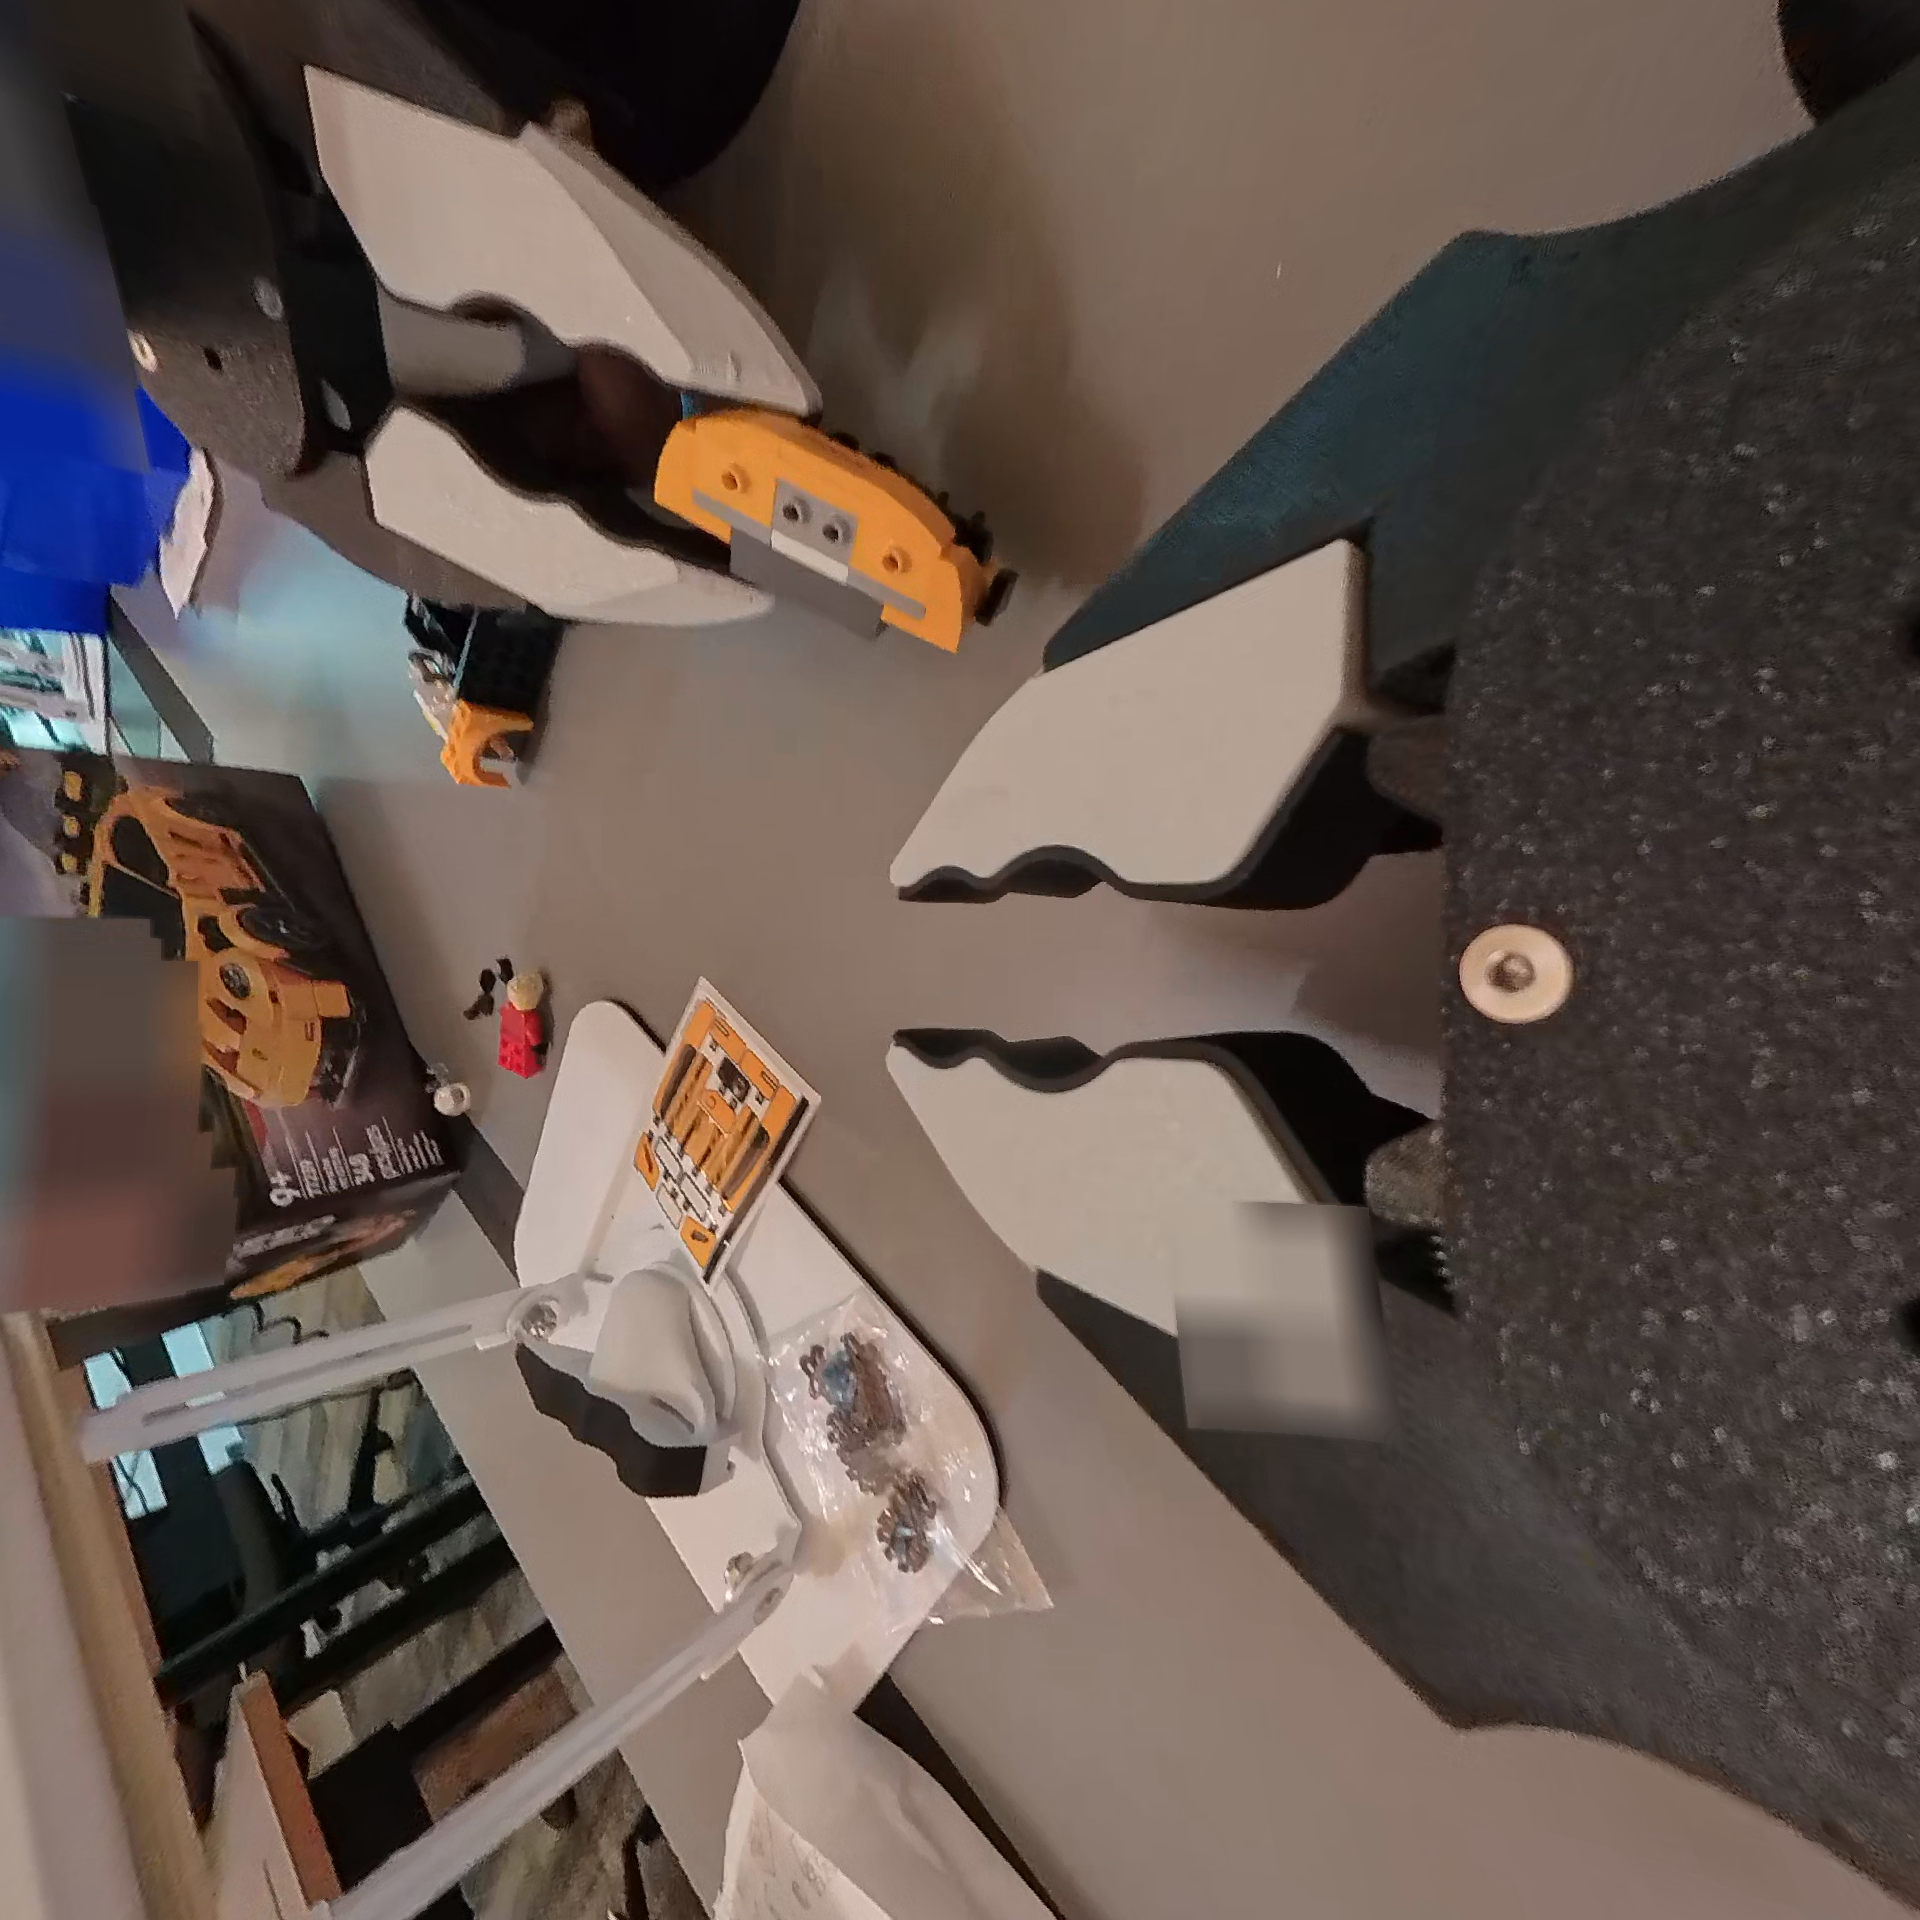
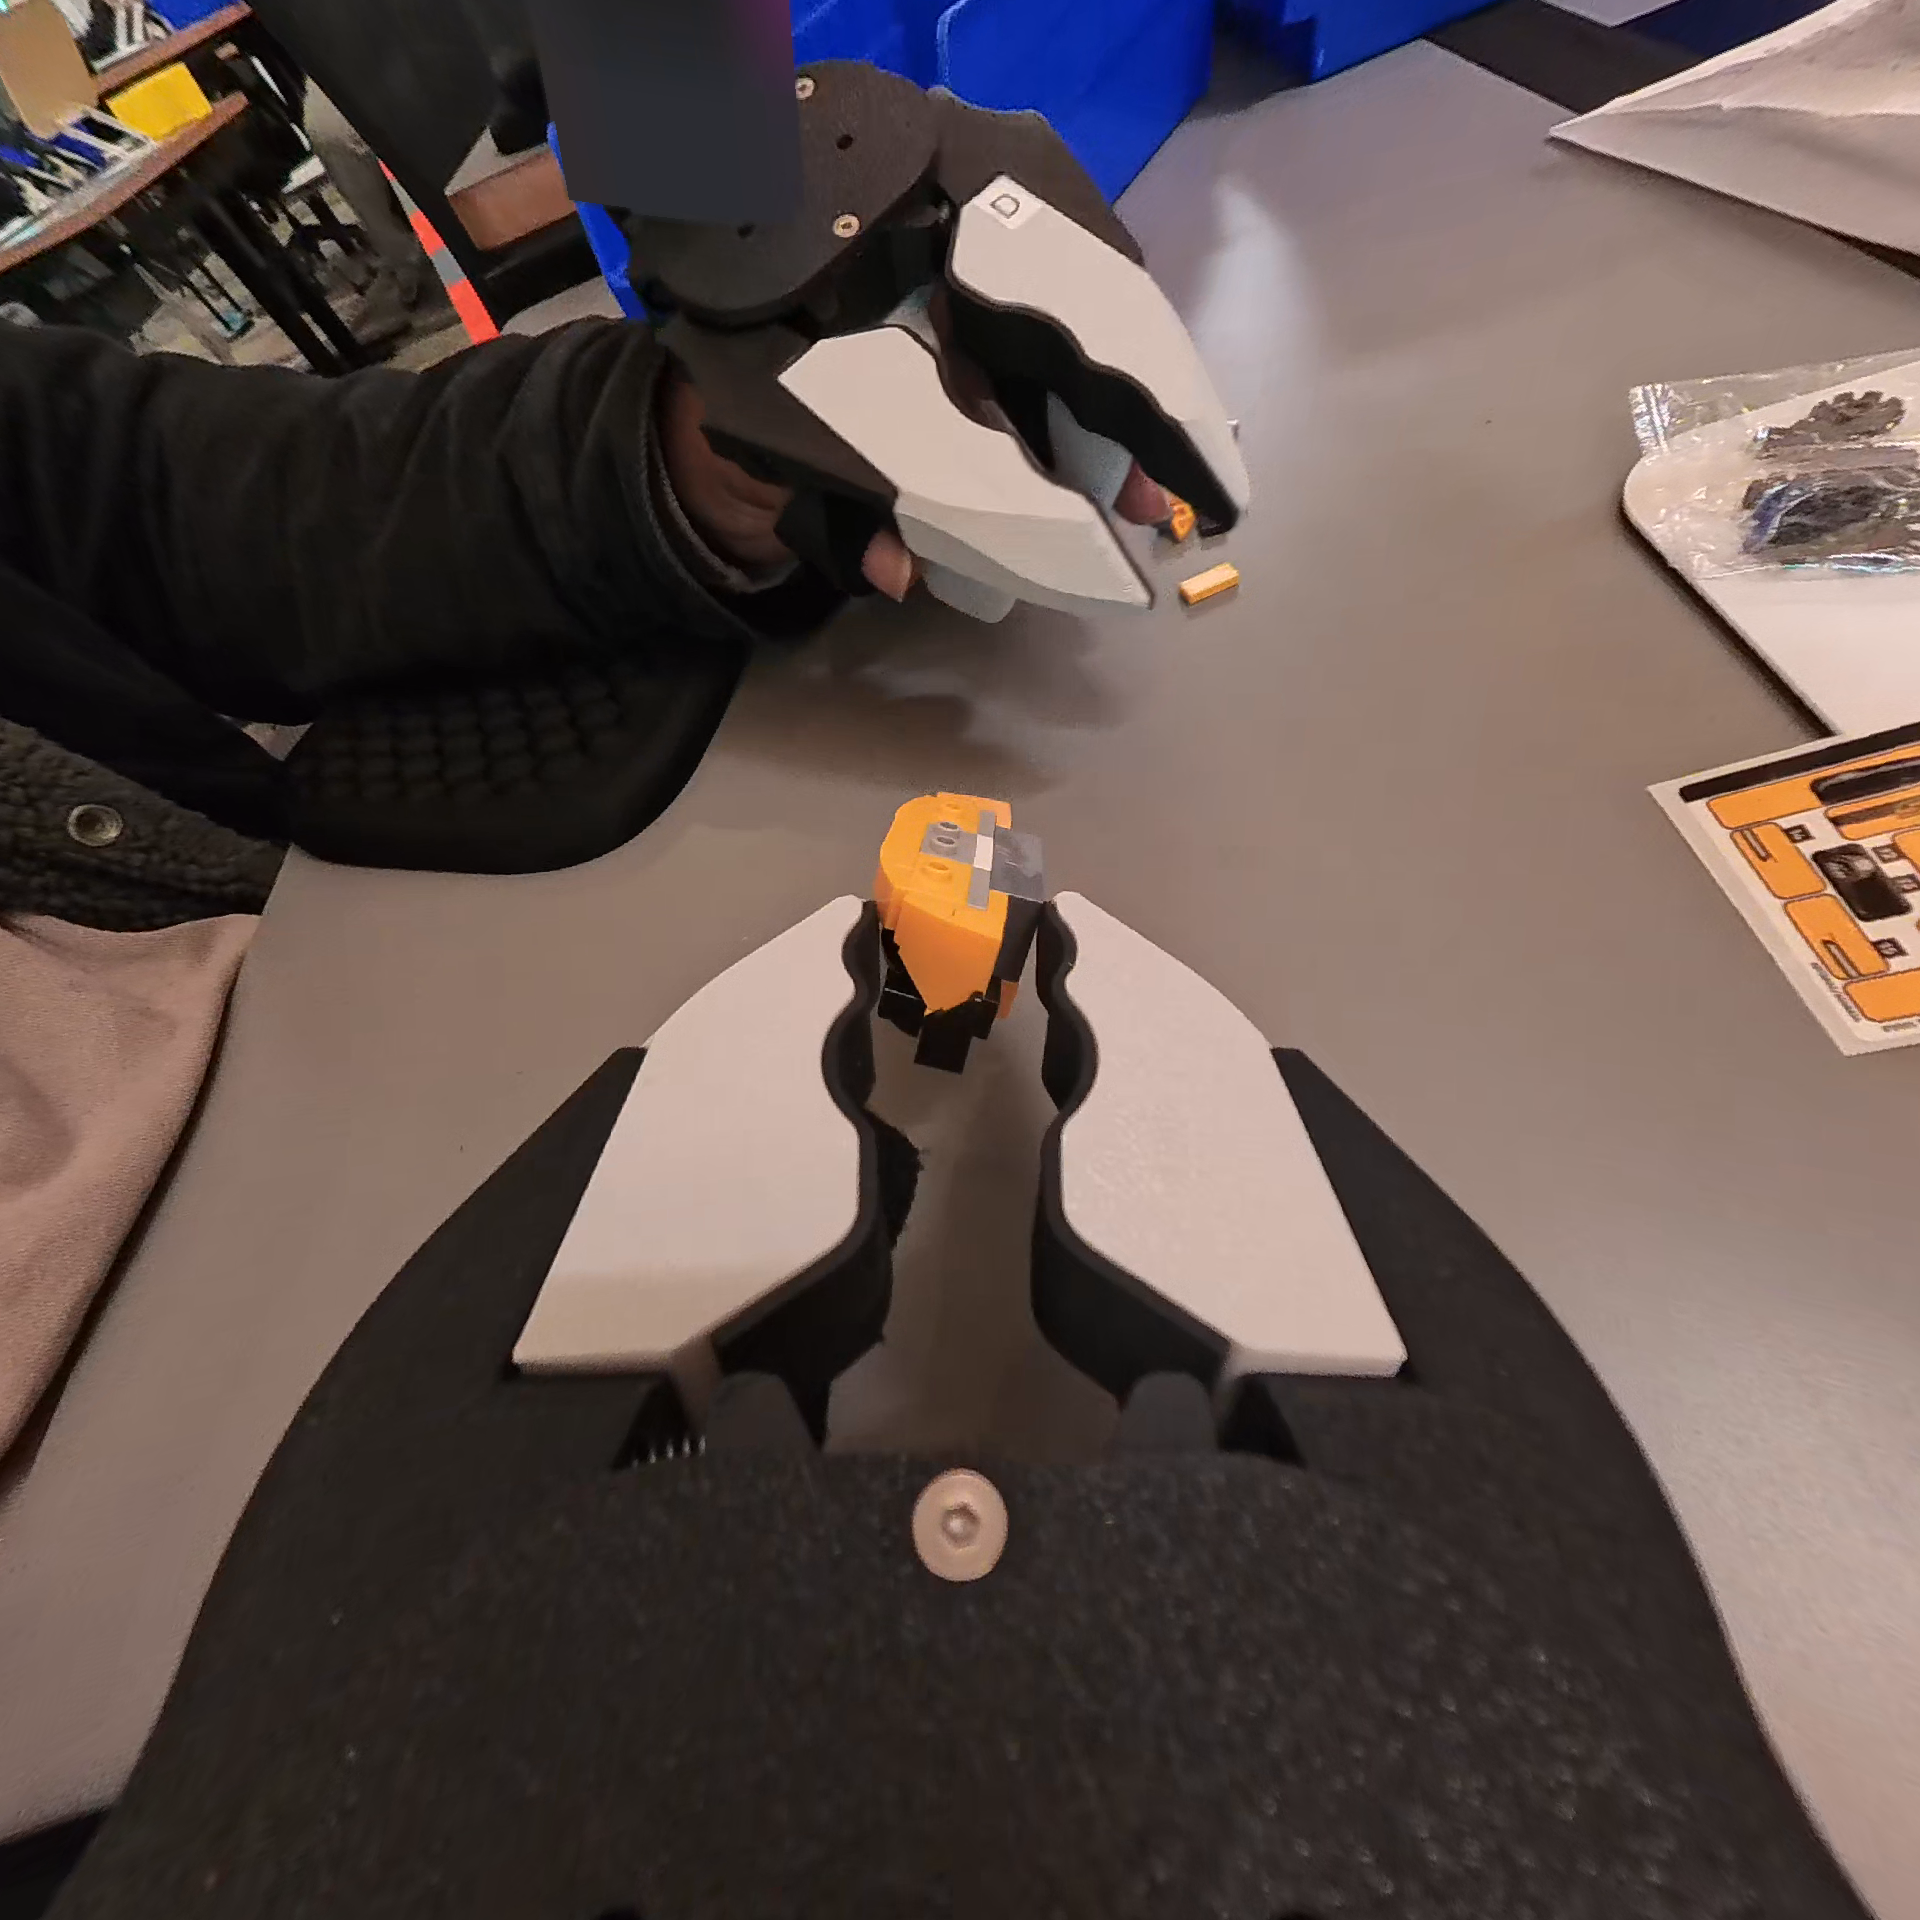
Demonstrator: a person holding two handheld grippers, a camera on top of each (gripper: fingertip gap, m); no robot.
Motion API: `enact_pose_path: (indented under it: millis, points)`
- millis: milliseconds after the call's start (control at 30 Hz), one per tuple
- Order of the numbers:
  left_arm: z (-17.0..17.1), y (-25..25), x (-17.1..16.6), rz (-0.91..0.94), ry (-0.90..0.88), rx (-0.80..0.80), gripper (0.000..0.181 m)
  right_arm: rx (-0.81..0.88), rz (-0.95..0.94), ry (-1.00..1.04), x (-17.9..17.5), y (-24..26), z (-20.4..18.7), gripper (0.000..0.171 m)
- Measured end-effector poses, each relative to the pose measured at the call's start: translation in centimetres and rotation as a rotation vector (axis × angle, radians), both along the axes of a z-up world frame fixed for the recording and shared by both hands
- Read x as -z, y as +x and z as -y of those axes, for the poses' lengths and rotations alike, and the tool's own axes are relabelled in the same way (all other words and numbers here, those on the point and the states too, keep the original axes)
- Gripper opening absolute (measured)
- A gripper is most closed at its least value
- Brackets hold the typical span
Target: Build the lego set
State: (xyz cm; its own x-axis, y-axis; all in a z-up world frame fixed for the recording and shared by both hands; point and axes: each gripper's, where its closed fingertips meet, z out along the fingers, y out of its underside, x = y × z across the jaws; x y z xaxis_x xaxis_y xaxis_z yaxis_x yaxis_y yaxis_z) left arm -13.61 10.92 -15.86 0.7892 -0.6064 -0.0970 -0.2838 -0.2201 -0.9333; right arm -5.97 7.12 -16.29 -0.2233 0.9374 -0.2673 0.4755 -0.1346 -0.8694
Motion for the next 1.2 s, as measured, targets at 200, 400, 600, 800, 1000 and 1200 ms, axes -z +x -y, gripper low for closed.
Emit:
enact_pose_path:
  millis: [200, 400, 600, 800, 1000, 1200]
  points:
    - [2.1, 2.9, -1.6, 0.031, 0.091, 0.196, 0.028, 0.017, 0.009, -0.005, 0.3, 0.0, -0.4, 0.029]
    - [4.6, 6.1, -0.8, -0.082, 0.123, 0.386, 0.039, 0.040, -0.014, -0.015, -0.2, -0.1, -0.7, 0.029]
    - [4.3, 6.8, -0.1, -0.300, 0.224, 0.354, 0.046, 0.026, -0.091, -0.089, -2.0, -0.4, -0.1, 0.029]
    - [4.4, 6.6, -1.1, -0.295, 0.271, 0.342, 0.028, 0.003, -0.125, -0.153, -2.7, -0.4, 0.3, 0.029]
    - [4.9, 6.7, -1.2, -0.222, 0.216, 0.381, 0.027, -0.022, -0.099, -0.175, -2.1, -0.2, 0.6, 0.030]
    - [5.4, 6.8, -0.6, -0.172, 0.127, 0.423, 0.027, -0.030, -0.055, -0.096, -0.9, -0.1, 0.8, 0.032]
